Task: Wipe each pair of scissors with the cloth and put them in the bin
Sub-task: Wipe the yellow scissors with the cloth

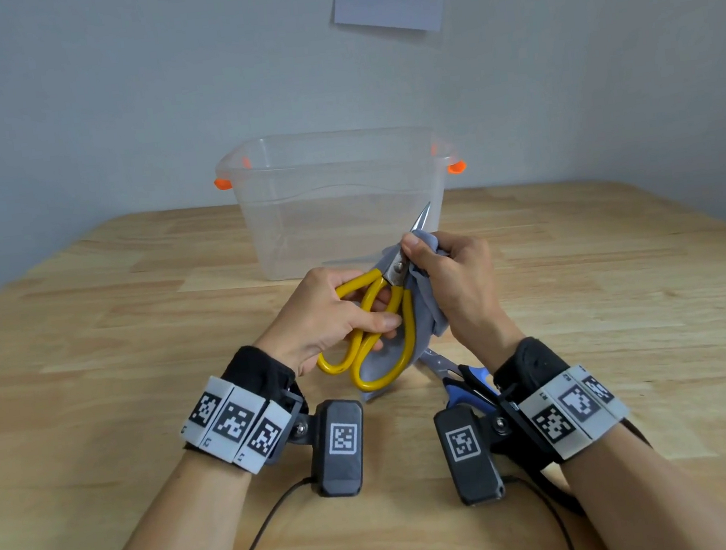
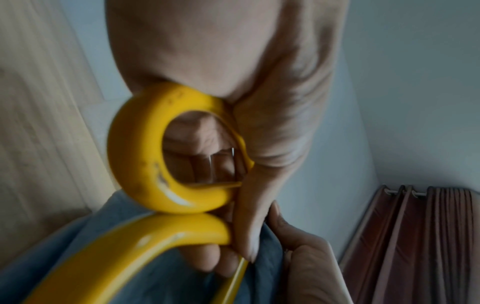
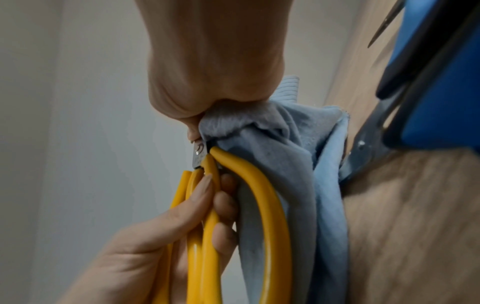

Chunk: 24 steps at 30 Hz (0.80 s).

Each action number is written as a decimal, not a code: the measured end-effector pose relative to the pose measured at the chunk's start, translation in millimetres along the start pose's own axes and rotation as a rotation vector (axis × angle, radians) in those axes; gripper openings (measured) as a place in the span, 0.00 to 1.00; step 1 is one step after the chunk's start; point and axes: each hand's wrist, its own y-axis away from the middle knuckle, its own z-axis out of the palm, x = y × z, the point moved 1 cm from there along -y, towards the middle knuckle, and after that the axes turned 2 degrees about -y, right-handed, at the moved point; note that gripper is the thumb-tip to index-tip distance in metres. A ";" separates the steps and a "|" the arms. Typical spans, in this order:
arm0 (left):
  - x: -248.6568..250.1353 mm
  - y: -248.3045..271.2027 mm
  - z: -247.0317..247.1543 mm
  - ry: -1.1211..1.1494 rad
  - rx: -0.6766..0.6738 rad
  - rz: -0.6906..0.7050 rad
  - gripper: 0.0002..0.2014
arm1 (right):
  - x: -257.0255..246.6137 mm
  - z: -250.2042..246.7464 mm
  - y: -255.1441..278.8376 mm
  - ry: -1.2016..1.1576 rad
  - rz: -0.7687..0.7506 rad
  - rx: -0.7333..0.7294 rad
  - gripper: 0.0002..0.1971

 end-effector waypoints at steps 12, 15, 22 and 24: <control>1.2 -0.4 -1.8 0.027 0.031 0.002 0.08 | 2.1 -9.3 -6.5 -0.197 0.113 -0.057 0.06; 1.4 -1.0 -3.8 0.046 0.068 -0.001 0.08 | 3.6 -8.5 -8.5 -0.207 0.150 -0.063 0.11; 0.7 -2.6 -7.4 0.071 0.131 0.022 0.09 | 5.2 -8.5 -8.2 -0.134 0.190 -0.123 0.10; 0.8 -3.2 -8.5 0.080 0.152 0.023 0.09 | 5.4 -9.8 -8.1 -0.131 0.178 -0.106 0.16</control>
